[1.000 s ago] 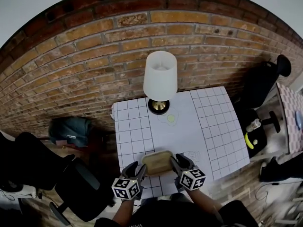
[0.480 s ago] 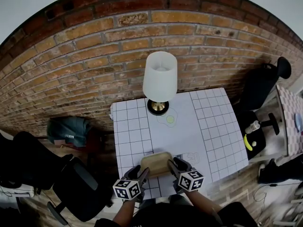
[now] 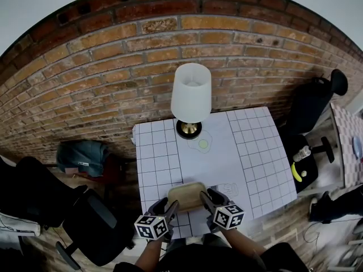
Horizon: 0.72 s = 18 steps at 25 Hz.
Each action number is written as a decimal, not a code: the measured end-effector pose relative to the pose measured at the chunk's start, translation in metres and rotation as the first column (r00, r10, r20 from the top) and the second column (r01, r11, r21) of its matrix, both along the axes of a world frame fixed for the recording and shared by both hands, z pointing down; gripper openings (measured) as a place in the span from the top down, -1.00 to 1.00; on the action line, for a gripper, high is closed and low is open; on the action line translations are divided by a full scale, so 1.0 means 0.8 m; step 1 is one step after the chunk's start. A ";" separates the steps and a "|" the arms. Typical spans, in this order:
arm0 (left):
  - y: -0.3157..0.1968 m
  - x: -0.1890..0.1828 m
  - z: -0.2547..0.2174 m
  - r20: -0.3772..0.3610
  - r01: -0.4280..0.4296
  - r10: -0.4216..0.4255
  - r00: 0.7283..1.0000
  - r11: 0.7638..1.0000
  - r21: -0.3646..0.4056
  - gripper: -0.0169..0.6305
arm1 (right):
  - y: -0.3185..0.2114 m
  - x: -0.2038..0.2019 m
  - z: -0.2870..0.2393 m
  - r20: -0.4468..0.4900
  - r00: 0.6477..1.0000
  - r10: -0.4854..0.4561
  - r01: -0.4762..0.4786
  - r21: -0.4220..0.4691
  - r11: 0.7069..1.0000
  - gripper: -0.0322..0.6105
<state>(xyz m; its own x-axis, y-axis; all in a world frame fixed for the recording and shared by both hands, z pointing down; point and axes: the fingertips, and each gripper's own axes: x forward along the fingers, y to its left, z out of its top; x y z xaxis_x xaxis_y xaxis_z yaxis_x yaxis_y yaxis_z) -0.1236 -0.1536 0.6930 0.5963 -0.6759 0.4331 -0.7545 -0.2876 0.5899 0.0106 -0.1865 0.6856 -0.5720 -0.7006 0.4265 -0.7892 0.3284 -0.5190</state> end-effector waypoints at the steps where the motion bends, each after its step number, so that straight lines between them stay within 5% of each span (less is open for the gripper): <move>1: -0.001 0.000 -0.003 -0.006 0.004 -0.004 1.000 1.000 0.006 0.32 | 0.000 0.001 -0.003 0.005 1.000 0.000 0.000 0.003 1.000 0.51; 18: -0.032 -0.014 -0.086 -0.035 0.062 -0.057 0.998 0.983 0.175 0.32 | -0.022 0.001 -0.074 0.088 0.996 0.026 -0.036 0.116 0.993 0.60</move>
<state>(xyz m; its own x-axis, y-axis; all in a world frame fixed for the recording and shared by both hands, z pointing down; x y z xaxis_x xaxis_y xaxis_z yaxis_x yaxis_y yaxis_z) -0.1348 -0.1789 0.6245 0.5638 -0.7744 0.2872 -0.7560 -0.3439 0.5569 0.0111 -0.2041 0.6265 -0.5804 -0.7608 0.2904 -0.7540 0.3675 -0.5444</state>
